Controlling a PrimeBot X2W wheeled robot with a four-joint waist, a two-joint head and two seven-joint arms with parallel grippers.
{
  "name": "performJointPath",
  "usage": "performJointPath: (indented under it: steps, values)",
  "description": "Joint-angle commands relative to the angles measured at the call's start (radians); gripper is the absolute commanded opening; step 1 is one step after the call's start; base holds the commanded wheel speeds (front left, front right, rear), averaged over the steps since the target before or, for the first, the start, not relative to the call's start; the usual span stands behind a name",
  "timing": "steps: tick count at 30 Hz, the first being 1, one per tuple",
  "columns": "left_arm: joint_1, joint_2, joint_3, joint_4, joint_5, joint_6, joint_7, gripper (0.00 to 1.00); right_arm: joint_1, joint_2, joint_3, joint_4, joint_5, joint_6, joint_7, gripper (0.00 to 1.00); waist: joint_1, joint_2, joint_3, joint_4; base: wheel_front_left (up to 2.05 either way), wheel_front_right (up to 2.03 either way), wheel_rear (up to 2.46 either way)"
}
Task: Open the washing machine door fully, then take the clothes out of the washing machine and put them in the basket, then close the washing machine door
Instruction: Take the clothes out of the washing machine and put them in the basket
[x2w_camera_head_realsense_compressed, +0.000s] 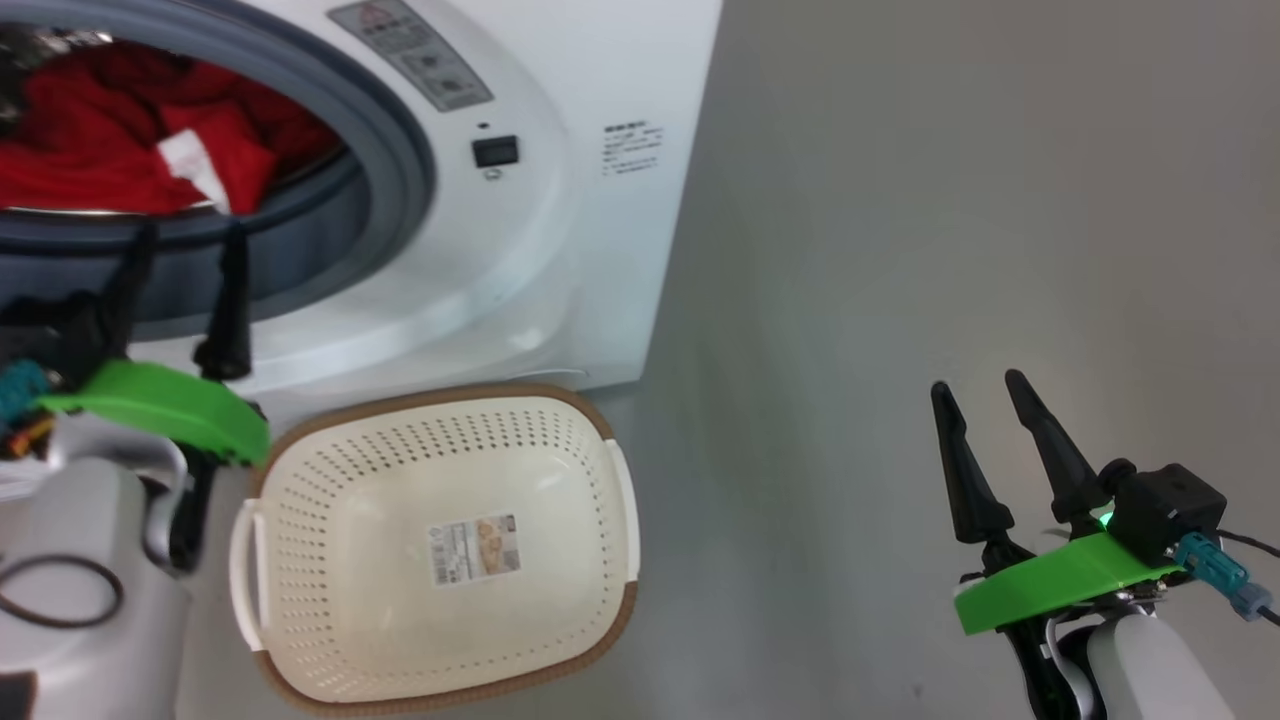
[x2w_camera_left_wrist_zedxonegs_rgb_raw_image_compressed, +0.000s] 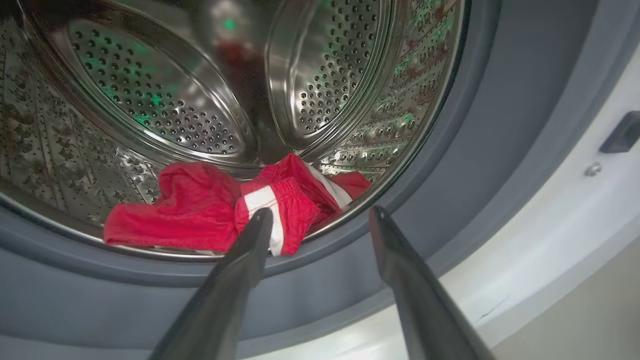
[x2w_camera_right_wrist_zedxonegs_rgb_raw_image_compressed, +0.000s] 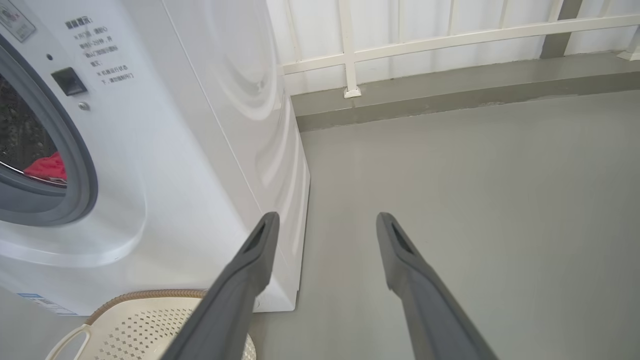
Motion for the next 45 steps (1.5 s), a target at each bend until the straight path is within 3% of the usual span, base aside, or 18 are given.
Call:
performJointPath:
  steps: [1, 24, 32, 45]
  values:
    - [-0.05, 0.058, 0.036, 0.005, 0.003, 0.002, -0.005, 1.0, -0.022, -0.001, 0.027, -0.029, 0.008, 0.005, -0.009, 1.0, 0.0, 0.0, 0.064, -0.06, 0.0, 0.0, 0.0]
    - [-0.353, 0.217, 0.129, 0.232, 0.121, 0.003, -0.005, 1.0, -0.059, -0.001, 0.097, -0.065, 0.045, 0.005, -0.009, 1.0, 0.0, 0.0, 0.213, -0.18, 0.0, 0.0, 0.0]
    - [-0.385, 0.229, 0.126, 0.322, 0.127, 0.002, -0.005, 1.0, -0.061, -0.001, 0.108, -0.071, 0.045, 0.005, -0.009, 1.0, 0.0, 0.0, 0.228, -0.191, 0.0, 0.0, 0.0]
    - [-0.42, 0.228, 0.003, 0.454, 0.074, 0.002, -0.005, 1.0, -0.065, -0.001, 0.123, -0.077, 0.044, 0.005, -0.009, 1.0, 0.0, 0.0, 0.222, -0.194, 0.0, 0.0, 0.0]
